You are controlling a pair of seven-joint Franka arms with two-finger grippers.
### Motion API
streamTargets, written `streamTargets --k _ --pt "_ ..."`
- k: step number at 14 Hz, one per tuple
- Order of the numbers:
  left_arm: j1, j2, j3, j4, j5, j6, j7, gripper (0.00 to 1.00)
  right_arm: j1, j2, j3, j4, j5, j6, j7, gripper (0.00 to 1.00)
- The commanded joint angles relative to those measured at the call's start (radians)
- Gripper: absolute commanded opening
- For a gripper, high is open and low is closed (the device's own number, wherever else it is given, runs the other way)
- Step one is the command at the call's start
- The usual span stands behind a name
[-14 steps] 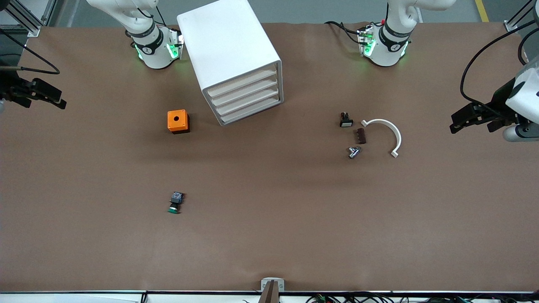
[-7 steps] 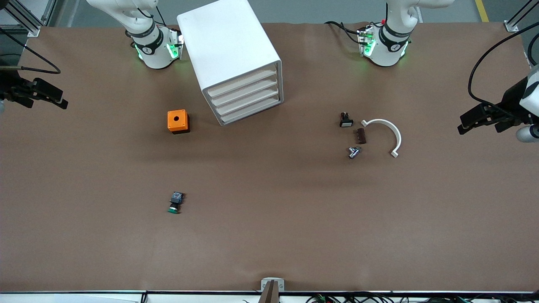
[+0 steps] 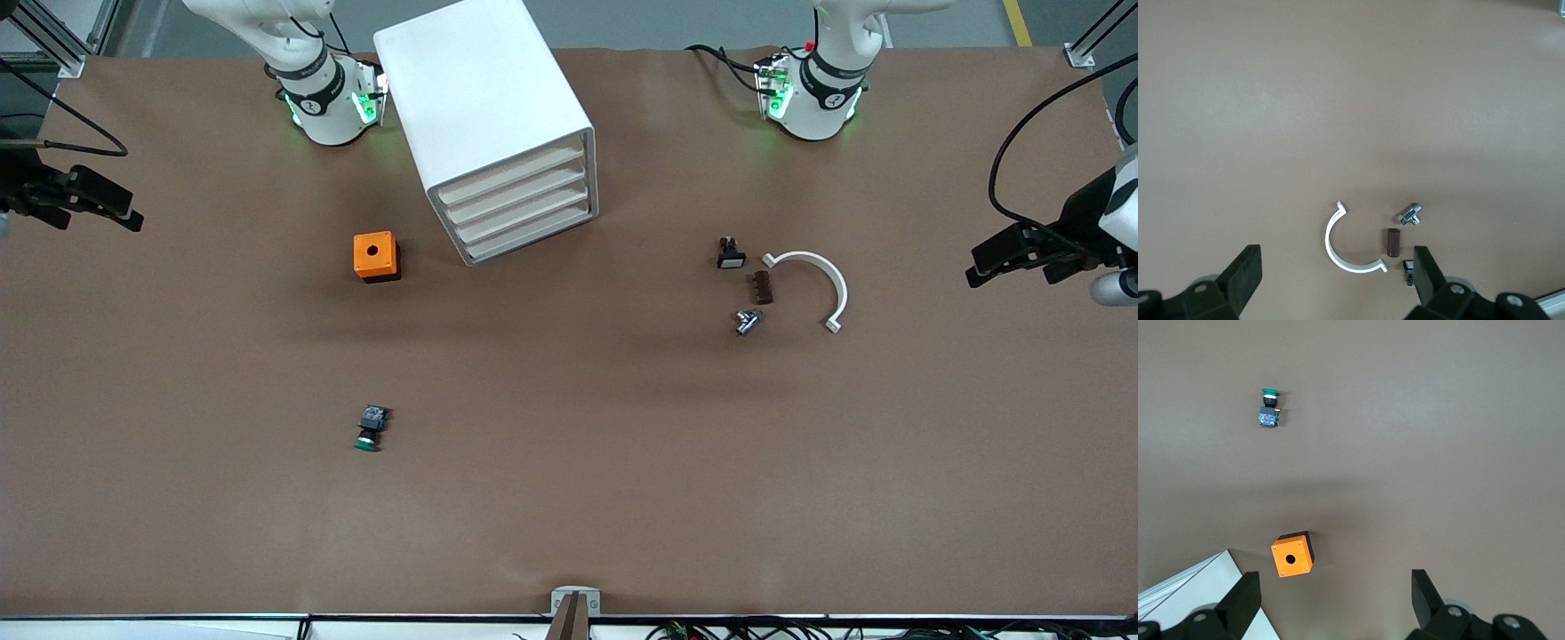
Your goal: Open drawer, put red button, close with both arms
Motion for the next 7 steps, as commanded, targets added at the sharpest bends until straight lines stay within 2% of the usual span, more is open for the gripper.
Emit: streamTargets --k 1,3,7 --pt "0.046 0.019 -0.046 0.045 0.018 -0.013 0.014 1.00 -0.006 -0.027 0.004 -0.021 0.000 0.009 0.005 1.00" --pt "0.069 0.030 -0.071 0.051 0.018 -0.013 0.015 1.00 -0.006 -0.027 0.004 -0.021 0.000 0.009 0.005 1.00" --pt "0.071 0.033 -0.065 0.051 0.020 -0.013 0.014 1.00 -0.007 -0.026 0.002 -0.021 -0.003 0.010 0.004 1.00"
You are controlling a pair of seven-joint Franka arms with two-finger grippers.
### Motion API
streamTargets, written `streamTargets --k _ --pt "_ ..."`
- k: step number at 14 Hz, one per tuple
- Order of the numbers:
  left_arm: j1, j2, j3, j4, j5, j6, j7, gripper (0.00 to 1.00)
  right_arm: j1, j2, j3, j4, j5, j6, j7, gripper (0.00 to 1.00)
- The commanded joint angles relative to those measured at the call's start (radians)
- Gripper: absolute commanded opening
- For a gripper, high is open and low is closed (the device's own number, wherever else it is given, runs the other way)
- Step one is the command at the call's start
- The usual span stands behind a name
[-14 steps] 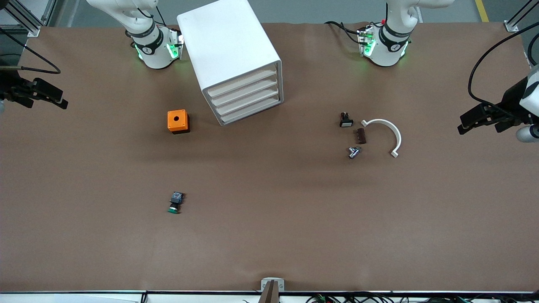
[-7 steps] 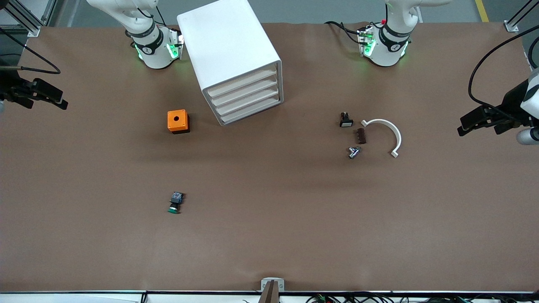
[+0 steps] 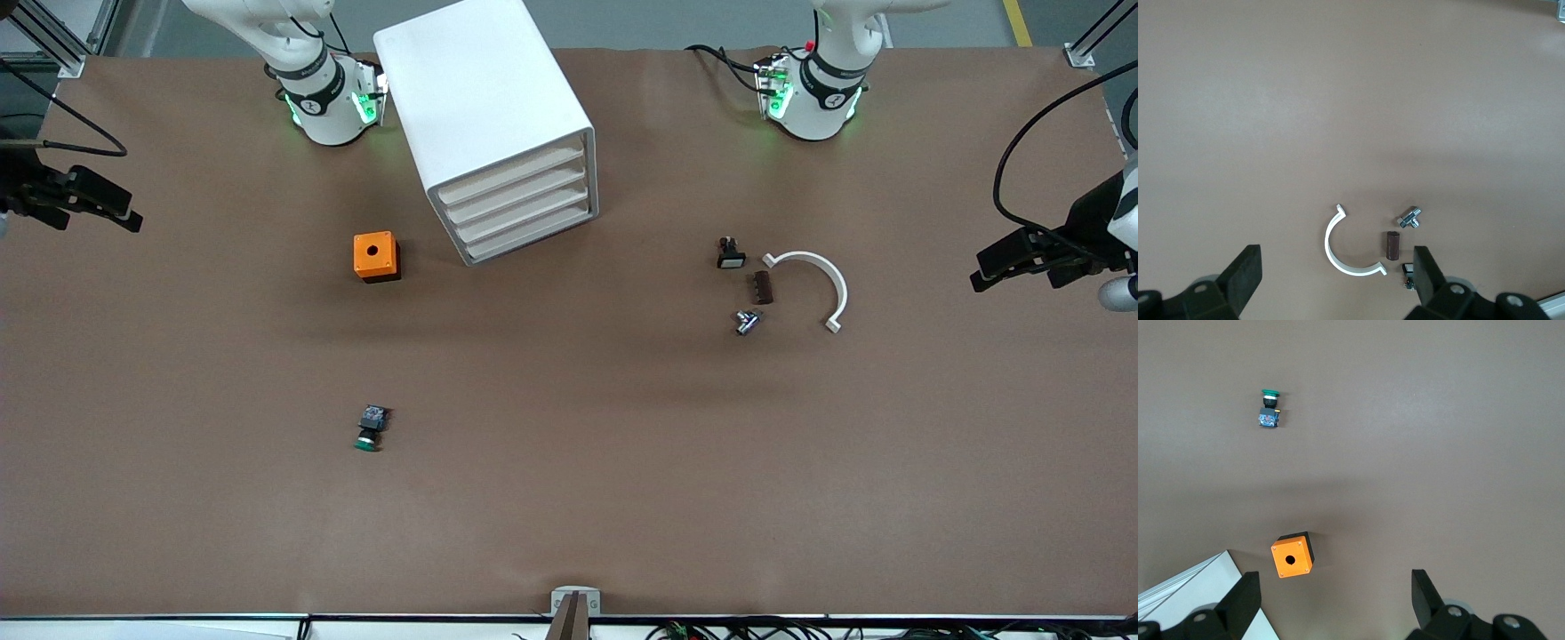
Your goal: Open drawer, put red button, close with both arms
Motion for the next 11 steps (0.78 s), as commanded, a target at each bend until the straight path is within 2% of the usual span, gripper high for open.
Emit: streamTargets --k 1,11 --pt "0.020 0.017 -0.014 0.032 0.020 -0.013 0.012 1.00 -0.007 -0.027 0.003 -0.021 -0.006 0.009 0.002 1.00" --pt "0.015 0.014 -0.013 0.037 0.018 -0.013 0.009 1.00 -0.007 -0.026 0.004 -0.022 -0.018 0.012 0.000 1.00"
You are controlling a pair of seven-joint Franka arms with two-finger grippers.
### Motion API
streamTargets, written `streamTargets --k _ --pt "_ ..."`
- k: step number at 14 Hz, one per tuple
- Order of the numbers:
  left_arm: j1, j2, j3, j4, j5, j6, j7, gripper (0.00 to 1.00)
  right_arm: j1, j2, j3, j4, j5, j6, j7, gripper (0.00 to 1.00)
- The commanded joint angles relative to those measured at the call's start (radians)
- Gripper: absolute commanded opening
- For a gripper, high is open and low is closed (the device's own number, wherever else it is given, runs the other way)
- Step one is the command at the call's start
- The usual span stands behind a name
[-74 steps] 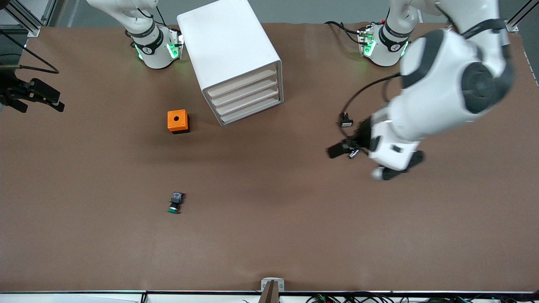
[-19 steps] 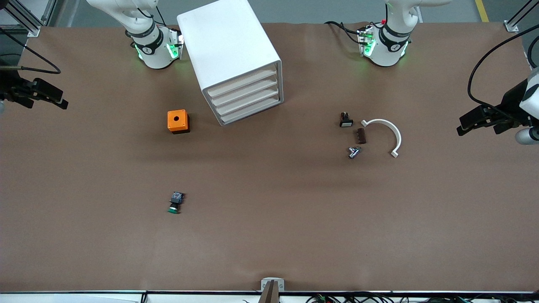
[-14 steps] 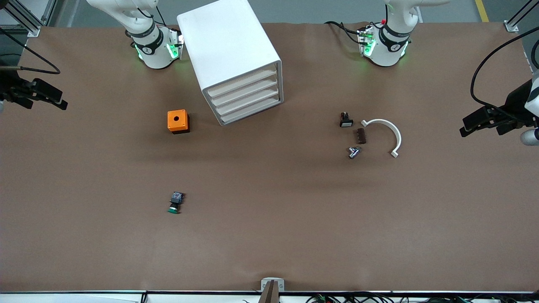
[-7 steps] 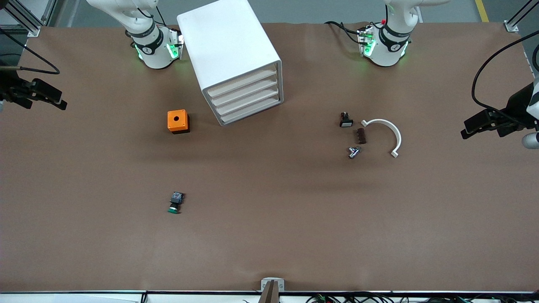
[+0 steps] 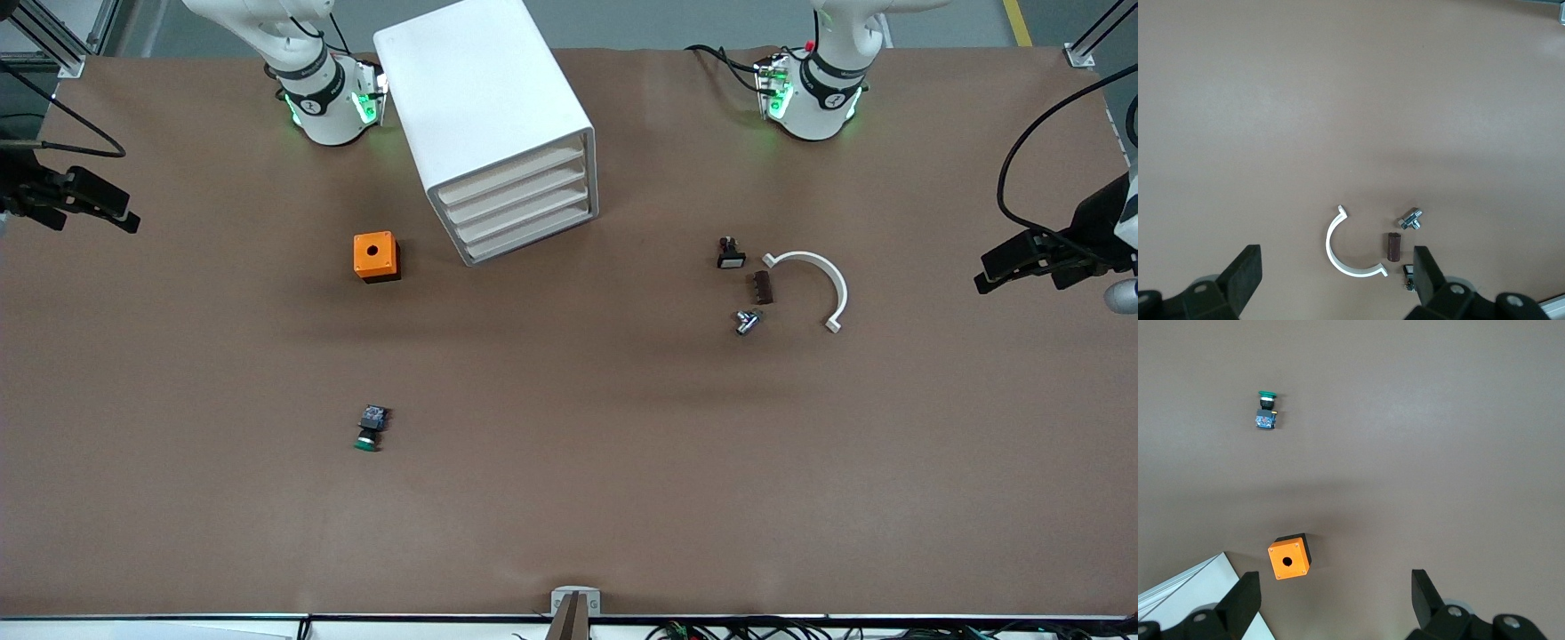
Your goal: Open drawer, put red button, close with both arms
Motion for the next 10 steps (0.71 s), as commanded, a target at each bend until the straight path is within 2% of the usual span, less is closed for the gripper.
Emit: streamTargets --k 1,10 --pt "0.007 0.013 -0.012 0.041 0.020 -0.013 0.009 1.00 -0.007 -0.025 0.005 -0.022 -0.009 0.007 0.001 1.00" --pt "0.008 0.010 -0.021 0.042 0.015 -0.035 -0.025 1.00 -0.007 -0.024 0.005 -0.024 -0.009 0.007 -0.001 1.00"
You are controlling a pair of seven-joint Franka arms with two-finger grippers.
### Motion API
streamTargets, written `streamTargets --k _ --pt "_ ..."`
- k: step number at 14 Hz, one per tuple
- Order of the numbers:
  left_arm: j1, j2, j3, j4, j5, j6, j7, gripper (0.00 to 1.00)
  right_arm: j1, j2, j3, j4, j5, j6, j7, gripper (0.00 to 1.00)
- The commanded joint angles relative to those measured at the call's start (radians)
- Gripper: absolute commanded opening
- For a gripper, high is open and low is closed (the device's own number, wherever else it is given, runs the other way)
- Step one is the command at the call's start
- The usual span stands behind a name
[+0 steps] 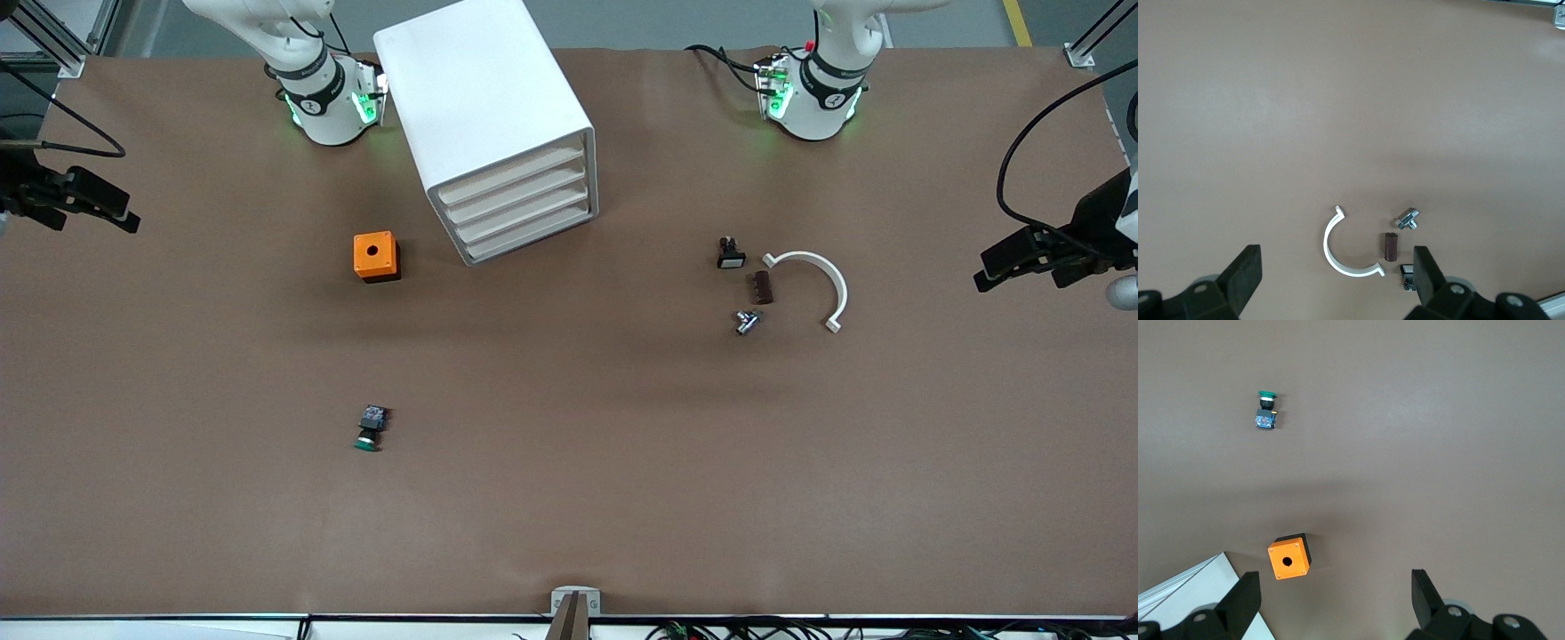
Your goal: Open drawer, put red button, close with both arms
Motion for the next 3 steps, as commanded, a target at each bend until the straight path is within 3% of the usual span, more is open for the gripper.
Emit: streamTargets --k 1,3 --pt "0.009 0.010 -0.013 0.027 0.018 -0.023 -0.013 1.00 -0.007 -0.024 0.005 -0.022 -0.007 0.007 -0.001 1.00" --pt "0.009 0.010 -0.013 0.027 0.021 -0.023 -0.011 1.00 -0.007 -0.024 0.005 -0.023 -0.008 0.007 -0.001 1.00"
